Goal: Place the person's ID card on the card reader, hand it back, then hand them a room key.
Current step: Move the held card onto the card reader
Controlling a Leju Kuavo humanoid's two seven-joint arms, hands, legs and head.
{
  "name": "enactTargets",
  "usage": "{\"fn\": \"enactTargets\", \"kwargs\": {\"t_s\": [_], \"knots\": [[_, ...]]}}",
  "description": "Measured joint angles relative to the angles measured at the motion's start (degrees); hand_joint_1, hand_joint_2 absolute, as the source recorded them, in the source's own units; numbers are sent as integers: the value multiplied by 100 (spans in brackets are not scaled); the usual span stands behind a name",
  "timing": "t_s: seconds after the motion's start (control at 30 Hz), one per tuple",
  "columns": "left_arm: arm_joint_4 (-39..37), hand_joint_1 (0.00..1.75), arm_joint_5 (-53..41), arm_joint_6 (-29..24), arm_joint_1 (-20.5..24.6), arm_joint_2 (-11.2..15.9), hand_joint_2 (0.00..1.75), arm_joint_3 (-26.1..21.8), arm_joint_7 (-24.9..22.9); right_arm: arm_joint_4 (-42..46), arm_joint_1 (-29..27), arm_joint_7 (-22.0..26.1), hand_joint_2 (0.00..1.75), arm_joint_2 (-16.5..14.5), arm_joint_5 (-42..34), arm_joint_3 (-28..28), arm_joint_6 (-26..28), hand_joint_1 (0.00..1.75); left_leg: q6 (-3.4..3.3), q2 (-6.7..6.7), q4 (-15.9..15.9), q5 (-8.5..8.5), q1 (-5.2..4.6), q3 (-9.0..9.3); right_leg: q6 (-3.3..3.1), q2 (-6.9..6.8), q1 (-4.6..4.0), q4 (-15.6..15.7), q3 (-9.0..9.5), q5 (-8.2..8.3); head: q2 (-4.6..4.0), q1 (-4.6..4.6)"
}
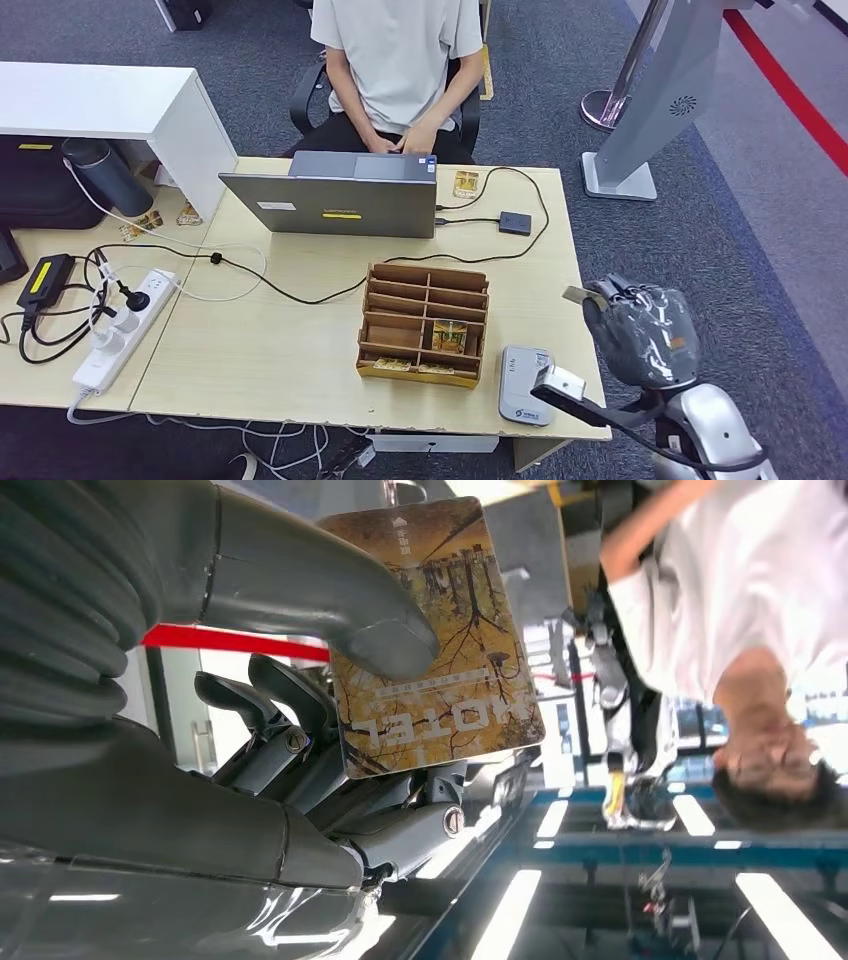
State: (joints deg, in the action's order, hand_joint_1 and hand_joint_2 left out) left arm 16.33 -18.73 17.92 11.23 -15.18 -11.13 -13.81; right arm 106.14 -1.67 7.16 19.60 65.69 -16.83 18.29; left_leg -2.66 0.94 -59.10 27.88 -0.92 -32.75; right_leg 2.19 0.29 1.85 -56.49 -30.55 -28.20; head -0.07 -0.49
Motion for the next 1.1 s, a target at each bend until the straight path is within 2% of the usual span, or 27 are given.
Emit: {"fn": "enactTargets", "kwargs": {"t_s": [0.43, 1.1], "knots": [[0, 0, 111, -120, 51, -40, 175, 104, -123, -793, 100, -199, 175, -30, 200, -805, 48, 175, 0, 1, 0, 0, 0, -1, 0, -1, 0, 0, -1, 0, 0, 0], [0, 0, 380, -265, 63, -39, 175, 279, -249, -1731, -154, -605, 175, -30, 504, -1186, 250, 175, 0, 0, 0, 0, 0, 0, 0, 0, 0, 0, -2, 0, 0, 0]]}}
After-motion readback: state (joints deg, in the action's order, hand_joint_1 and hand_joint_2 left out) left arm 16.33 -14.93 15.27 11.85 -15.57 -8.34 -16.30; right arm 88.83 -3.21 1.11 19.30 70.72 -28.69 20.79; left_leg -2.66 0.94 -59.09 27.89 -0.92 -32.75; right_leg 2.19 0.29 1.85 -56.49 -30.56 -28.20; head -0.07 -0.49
